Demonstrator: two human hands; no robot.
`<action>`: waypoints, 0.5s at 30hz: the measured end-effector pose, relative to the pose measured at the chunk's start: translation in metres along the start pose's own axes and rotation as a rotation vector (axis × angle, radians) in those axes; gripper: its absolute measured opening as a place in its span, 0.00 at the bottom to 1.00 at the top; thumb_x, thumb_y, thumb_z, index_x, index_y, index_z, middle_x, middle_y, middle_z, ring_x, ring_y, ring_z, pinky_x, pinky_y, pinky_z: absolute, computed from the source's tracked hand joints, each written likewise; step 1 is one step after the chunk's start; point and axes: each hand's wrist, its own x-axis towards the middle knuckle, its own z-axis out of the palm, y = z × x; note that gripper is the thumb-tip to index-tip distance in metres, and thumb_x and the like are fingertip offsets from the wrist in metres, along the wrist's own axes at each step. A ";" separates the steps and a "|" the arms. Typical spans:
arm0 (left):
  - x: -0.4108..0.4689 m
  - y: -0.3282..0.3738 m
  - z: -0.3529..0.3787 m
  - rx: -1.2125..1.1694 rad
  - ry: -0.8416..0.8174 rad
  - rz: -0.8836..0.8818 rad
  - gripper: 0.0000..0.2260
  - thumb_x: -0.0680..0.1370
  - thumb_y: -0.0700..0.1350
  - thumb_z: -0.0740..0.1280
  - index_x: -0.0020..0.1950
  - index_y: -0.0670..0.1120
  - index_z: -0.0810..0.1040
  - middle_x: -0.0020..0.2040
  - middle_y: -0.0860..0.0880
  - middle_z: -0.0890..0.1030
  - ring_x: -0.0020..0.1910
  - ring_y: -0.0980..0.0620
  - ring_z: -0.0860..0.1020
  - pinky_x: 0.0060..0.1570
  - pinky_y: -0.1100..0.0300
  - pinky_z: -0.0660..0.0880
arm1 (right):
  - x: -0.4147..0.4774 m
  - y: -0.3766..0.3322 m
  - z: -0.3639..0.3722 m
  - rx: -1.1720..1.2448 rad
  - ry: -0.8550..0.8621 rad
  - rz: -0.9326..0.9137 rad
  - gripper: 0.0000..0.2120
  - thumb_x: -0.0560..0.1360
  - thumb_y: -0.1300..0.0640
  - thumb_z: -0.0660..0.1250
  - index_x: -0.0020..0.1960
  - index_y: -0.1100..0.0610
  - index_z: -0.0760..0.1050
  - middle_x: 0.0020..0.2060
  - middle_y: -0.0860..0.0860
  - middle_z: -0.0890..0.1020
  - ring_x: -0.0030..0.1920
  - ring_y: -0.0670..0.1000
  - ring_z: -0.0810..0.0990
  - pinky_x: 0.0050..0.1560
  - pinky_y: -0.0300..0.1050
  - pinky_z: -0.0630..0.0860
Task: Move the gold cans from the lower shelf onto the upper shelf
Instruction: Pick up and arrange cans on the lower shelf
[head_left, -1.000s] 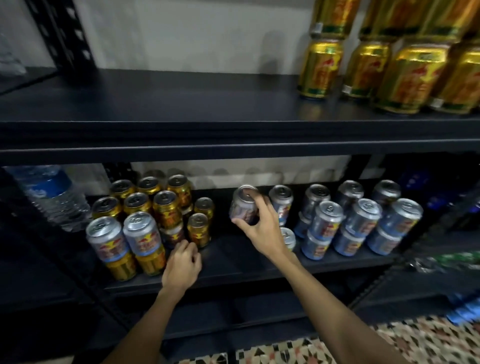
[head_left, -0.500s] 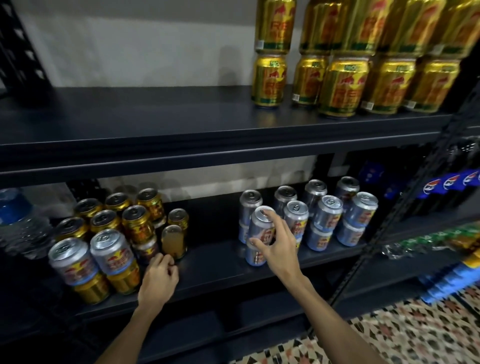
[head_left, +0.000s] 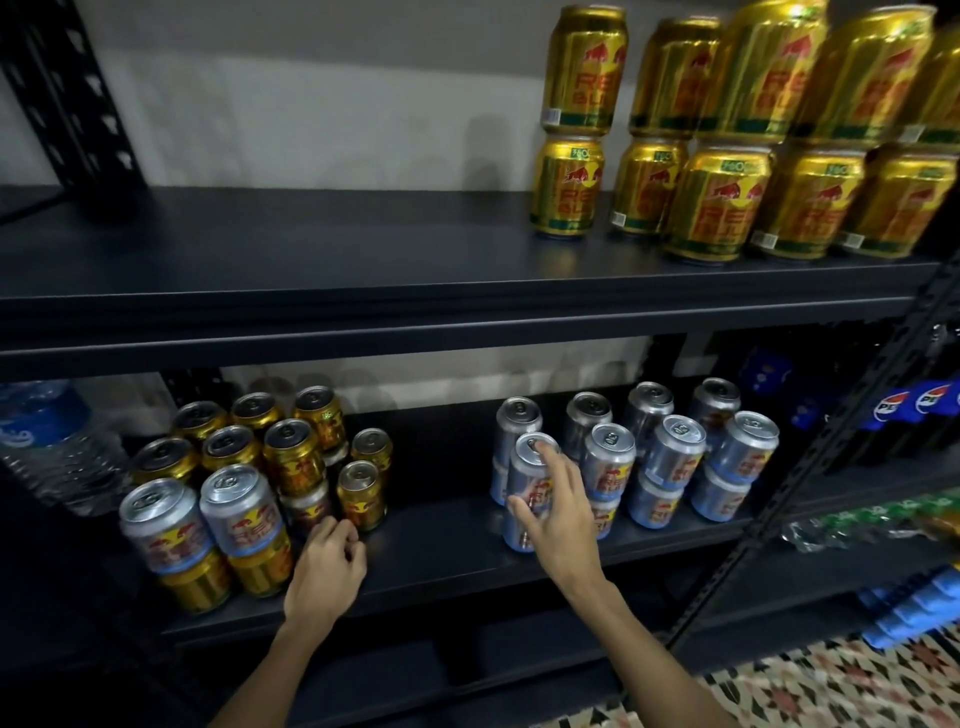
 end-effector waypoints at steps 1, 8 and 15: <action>0.000 0.000 0.000 -0.002 -0.002 -0.002 0.10 0.73 0.35 0.70 0.37 0.46 0.72 0.39 0.51 0.70 0.40 0.51 0.72 0.40 0.55 0.71 | 0.000 0.001 0.001 0.007 0.005 0.007 0.37 0.75 0.60 0.76 0.75 0.40 0.63 0.71 0.45 0.68 0.69 0.45 0.71 0.67 0.48 0.76; -0.001 0.001 0.000 -0.001 0.001 -0.002 0.11 0.73 0.35 0.71 0.37 0.46 0.72 0.39 0.51 0.70 0.40 0.50 0.72 0.39 0.55 0.71 | -0.001 -0.005 0.000 0.060 0.008 0.012 0.44 0.75 0.62 0.75 0.75 0.28 0.55 0.76 0.46 0.65 0.76 0.47 0.65 0.68 0.48 0.76; -0.001 0.001 -0.001 -0.008 0.003 -0.002 0.11 0.73 0.34 0.71 0.37 0.46 0.72 0.39 0.51 0.70 0.39 0.50 0.72 0.38 0.54 0.72 | -0.005 -0.008 -0.003 0.048 0.021 0.016 0.43 0.75 0.62 0.75 0.78 0.36 0.55 0.79 0.50 0.61 0.81 0.49 0.56 0.65 0.19 0.56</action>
